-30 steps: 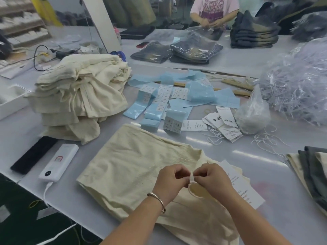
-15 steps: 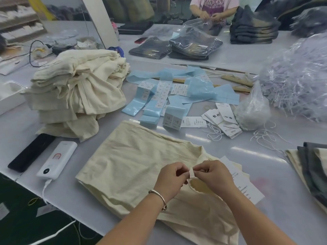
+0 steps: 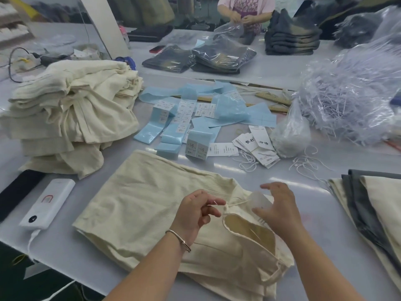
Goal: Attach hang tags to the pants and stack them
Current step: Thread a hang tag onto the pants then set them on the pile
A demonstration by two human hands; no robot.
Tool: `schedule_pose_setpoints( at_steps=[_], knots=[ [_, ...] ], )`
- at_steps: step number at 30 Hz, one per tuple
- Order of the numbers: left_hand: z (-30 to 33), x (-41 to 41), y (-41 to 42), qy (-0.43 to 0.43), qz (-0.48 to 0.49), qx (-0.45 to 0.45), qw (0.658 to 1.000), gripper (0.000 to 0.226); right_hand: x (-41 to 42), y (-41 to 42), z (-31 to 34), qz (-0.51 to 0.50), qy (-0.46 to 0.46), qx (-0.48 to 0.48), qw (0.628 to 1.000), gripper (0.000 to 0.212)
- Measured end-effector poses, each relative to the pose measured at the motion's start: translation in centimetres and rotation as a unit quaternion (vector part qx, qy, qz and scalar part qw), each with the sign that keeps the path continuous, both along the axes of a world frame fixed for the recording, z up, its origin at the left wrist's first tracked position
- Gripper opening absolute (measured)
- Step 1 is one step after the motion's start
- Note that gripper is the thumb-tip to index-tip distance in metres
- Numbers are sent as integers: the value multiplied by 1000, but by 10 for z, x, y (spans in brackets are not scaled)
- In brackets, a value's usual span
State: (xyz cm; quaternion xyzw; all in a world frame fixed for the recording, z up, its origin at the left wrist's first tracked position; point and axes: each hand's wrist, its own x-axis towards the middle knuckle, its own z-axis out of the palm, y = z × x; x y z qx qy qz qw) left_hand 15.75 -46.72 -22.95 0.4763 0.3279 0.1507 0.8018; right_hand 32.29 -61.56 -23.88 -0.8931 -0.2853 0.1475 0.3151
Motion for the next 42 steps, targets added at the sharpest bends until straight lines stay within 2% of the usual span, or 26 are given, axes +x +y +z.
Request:
schedule_pose_setpoints(
  at_steps=[1,2,4,6,8,9,10,11,13,15,17,19,22,24,26,28,32,36,38,42],
  knots=[
    [1,2,-1,-1,-3,3,1000,19,1,-1,-2,1,-5,-26,1000,59],
    [2,3,-3,-3,-6,9,1000,17,1,-2,-2,-1,0,-51,999,61],
    [4,5,-4,-12,-14,26,999,14,1,-4,3,-2,9,-44,999,38],
    [3,5,-4,-19,-19,43,999,16,0,-7,2,-13,-85,19,996,23],
    [2,6,-5,-16,-16,70,997,13,-4,-8,5,9,-224,76,971,26],
    [2,7,-6,-13,-13,83,996,11,-6,-7,4,40,-271,92,957,26],
    [2,7,-7,-11,-10,95,995,9,-8,-6,4,73,-279,87,953,23],
    [2,8,-8,-8,-8,108,994,9,-10,-5,1,99,-247,68,961,17],
    [2,9,-9,-3,-11,134,991,17,-14,-7,-5,103,-104,34,989,7],
    [3,8,-7,-3,-17,146,989,24,-15,-9,-12,67,6,41,997,18],
    [5,6,-5,1,-23,149,989,21,-15,-6,-14,32,39,50,997,31],
    [7,5,-4,4,-21,142,990,14,-16,1,-10,7,80,70,994,32],
    [10,4,-5,6,-17,136,991,9,-16,10,-1,-42,202,146,968,38],
    [11,3,-6,6,-18,134,991,8,-14,14,-1,-27,193,130,972,27],
    [13,1,-7,8,-18,137,990,8,-16,17,-1,22,123,54,991,9],
    [15,0,-9,9,-17,133,991,10,-19,20,-3,43,85,13,995,11],
    [18,-5,-10,10,-21,131,991,9,-21,27,-6,63,78,12,995,20],
    [22,-9,-9,11,-24,132,991,8,-24,34,-6,93,22,-18,995,25],
    [25,-10,-6,14,-24,142,990,10,-25,37,-3,91,-1,-6,996,28],
    [27,-11,1,26,-11,164,986,12,-34,41,11,81,-27,96,992,23]
  ],
)
